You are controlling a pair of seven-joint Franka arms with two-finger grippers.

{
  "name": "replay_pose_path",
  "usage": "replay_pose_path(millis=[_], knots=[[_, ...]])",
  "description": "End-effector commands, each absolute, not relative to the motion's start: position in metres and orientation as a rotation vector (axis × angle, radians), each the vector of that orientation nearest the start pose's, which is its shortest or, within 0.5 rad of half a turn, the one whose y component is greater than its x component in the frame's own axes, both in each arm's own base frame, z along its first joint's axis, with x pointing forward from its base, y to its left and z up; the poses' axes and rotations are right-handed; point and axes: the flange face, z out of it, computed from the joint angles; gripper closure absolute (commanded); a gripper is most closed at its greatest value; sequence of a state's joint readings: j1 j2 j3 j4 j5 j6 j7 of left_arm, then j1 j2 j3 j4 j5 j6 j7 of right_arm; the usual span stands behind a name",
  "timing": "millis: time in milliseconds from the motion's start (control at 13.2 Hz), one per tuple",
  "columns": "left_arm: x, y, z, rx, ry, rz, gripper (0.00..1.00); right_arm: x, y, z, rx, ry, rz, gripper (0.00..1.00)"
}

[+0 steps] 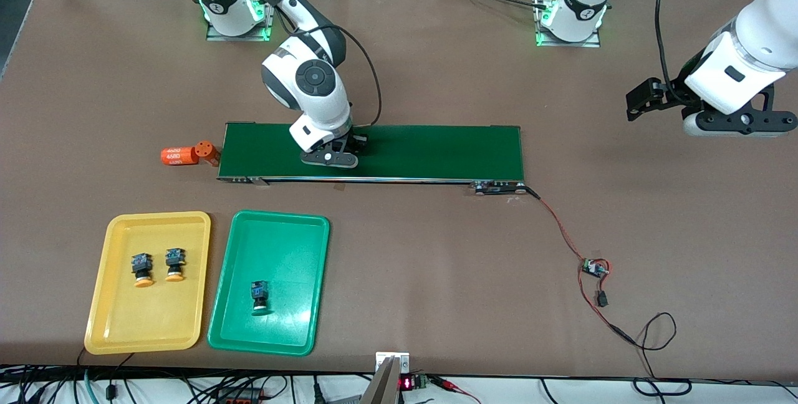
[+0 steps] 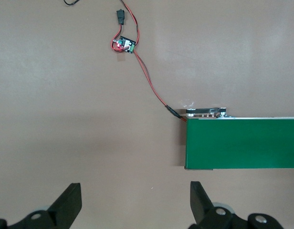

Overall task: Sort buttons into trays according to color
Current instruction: 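Lower the green button into the green tray and open the right gripper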

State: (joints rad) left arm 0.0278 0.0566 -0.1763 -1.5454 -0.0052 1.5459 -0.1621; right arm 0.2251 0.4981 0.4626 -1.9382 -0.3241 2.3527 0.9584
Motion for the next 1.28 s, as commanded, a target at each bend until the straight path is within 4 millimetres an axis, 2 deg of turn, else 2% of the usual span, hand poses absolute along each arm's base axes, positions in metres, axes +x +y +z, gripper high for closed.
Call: replay_pose_path(millis=[0,151,227,302,453,604,831,982,1057,1208], knots=[[0.562,-0.082,0.609,-3.158,-0.031,0.123,0.00,0.501,0.368,0.246,-3.176,0.086,-0.017,0.85],[0.559,-0.081,0.608,-3.151,-0.027,0.168,0.00,0.512,0.359,0.256,-3.173,0.090,-0.046,0.85],[0.559,-0.081,0.607,-3.151,-0.027,0.171,0.00,0.520,0.355,0.268,-3.172,0.108,-0.067,0.85],[0.559,-0.082,0.607,-3.151,-0.025,0.171,0.00,0.533,0.351,0.288,-3.175,0.125,-0.096,0.85],[0.559,-0.083,0.606,-3.151,-0.023,0.173,0.00,0.562,0.341,0.321,-3.174,0.069,-0.140,0.85],[0.559,-0.082,0.607,-3.151,-0.022,0.173,0.00,0.601,0.310,0.336,-3.165,0.001,-0.208,0.85],[0.558,-0.084,0.607,-3.149,-0.018,0.175,0.00,0.646,0.279,0.320,-3.170,-0.010,-0.234,0.85],[0.558,-0.084,0.606,-3.148,-0.018,0.182,0.00,0.675,0.276,0.310,-3.143,-0.003,-0.273,0.85],[0.556,-0.084,0.605,-3.140,-0.015,0.204,0.00,0.683,0.280,0.302,-3.121,0.001,-0.309,0.85],[0.556,-0.083,0.605,-3.129,-0.014,0.203,0.00,0.686,0.288,0.280,-3.090,-0.007,-0.341,0.84]])
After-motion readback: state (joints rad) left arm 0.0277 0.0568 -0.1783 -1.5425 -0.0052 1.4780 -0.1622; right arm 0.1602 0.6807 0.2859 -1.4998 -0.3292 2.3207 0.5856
